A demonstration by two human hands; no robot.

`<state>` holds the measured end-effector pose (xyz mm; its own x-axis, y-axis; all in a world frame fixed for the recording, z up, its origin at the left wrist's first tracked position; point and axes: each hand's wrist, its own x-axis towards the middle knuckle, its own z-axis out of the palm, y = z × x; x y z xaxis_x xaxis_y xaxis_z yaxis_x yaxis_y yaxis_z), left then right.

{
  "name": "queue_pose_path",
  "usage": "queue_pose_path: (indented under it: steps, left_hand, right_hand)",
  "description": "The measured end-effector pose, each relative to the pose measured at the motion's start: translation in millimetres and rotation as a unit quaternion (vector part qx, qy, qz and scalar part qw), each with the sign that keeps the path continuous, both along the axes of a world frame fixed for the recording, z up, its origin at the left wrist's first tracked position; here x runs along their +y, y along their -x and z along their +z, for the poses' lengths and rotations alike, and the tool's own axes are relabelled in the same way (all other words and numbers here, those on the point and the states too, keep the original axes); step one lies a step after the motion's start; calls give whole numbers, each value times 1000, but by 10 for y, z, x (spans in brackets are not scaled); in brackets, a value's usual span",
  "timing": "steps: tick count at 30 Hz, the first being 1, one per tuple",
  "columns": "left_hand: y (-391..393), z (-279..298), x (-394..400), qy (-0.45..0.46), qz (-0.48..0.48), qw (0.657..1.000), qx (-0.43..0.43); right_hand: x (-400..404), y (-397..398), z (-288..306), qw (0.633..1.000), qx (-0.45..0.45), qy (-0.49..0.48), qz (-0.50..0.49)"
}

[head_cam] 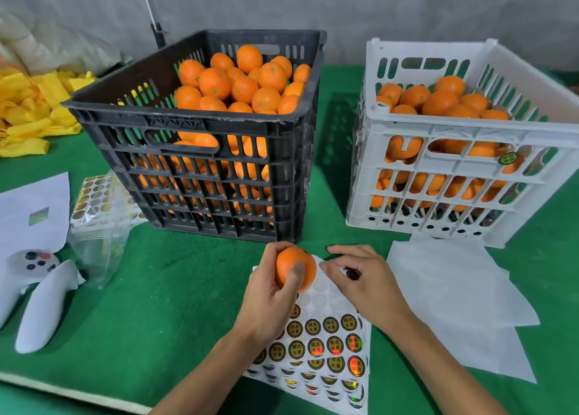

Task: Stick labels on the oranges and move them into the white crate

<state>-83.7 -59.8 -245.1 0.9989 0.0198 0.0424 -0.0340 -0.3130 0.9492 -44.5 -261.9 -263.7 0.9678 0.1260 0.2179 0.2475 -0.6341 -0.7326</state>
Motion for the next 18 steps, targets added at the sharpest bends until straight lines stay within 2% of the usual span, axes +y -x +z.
queue_pose_path:
  steps: [3, 5, 11, 15, 18]
  left_hand:
    - [1, -4, 0, -2, 1, 1000, -3]
    - [-1, -3, -1, -1, -1, 1000, -4]
    - [7, 16, -8, -4, 0, 1000, -14]
    - [5, 22, -10, -4, -1, 1000, -14]
    - [3, 1, 2, -1, -1, 1000, -12]
  right_hand:
    - [15, -18, 4, 996, 32, -75, -27]
    - [17, -32, 3, 995, 43, -87, -36]
    - [21, -28, -11, 1000, 23, 16, -1]
    - [36, -39, -13, 1000, 14, 25, -6]
    - [49, -39, -9, 999, 30, -19, -22]
